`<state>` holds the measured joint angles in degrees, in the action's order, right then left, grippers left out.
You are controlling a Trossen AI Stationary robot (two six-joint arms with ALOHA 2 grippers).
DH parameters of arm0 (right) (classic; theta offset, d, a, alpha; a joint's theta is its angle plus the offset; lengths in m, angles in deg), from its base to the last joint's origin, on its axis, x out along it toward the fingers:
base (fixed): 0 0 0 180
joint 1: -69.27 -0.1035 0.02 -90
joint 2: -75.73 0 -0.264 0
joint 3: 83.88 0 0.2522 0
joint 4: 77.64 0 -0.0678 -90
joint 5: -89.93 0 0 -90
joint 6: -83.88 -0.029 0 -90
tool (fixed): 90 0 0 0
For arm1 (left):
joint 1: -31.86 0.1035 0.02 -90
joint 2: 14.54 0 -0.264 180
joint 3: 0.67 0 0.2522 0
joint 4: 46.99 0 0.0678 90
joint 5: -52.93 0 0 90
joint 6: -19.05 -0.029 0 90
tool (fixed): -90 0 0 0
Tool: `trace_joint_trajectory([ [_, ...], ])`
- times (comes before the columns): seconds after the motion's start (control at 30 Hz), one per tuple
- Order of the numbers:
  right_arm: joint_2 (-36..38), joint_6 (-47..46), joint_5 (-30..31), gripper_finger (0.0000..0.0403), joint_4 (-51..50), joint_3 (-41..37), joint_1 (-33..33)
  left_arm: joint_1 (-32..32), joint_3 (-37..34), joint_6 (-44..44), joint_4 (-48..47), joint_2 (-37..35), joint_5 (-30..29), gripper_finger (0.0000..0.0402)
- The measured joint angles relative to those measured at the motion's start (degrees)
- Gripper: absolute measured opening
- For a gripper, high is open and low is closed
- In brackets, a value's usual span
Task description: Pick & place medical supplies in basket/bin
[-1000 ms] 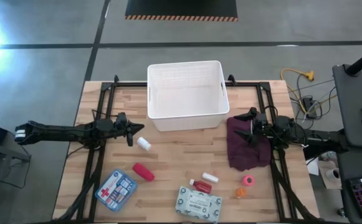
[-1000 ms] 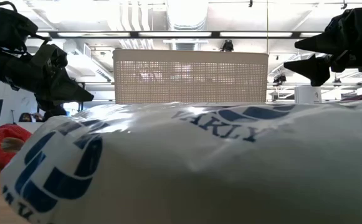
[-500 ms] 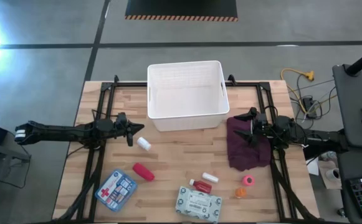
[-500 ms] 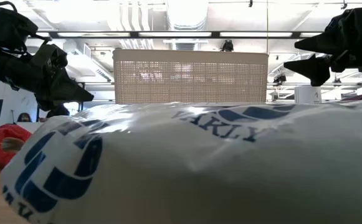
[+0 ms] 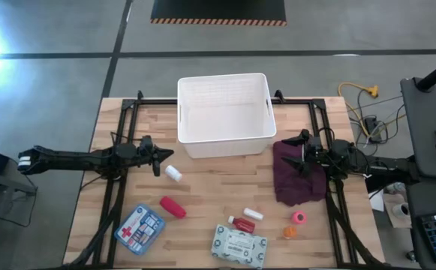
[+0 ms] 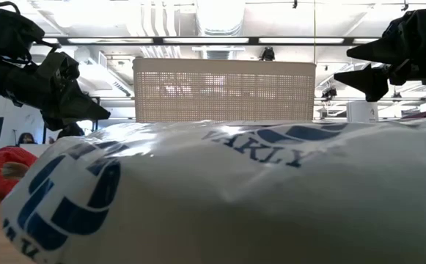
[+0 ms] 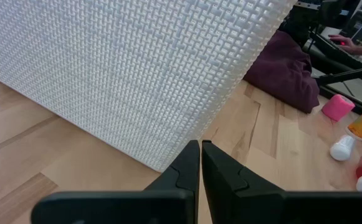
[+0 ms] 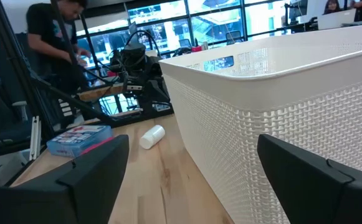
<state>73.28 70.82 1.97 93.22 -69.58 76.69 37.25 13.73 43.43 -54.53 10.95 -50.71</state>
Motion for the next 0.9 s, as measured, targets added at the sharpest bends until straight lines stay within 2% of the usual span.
trace_joint_trajectory([
  [0.9, -0.01, 0.00, -0.01, 0.0349, 0.02, 0.00, 0.00, -0.02, -0.02, 0.00, 0.00, -0.02, 0.01, 0.0000],
])
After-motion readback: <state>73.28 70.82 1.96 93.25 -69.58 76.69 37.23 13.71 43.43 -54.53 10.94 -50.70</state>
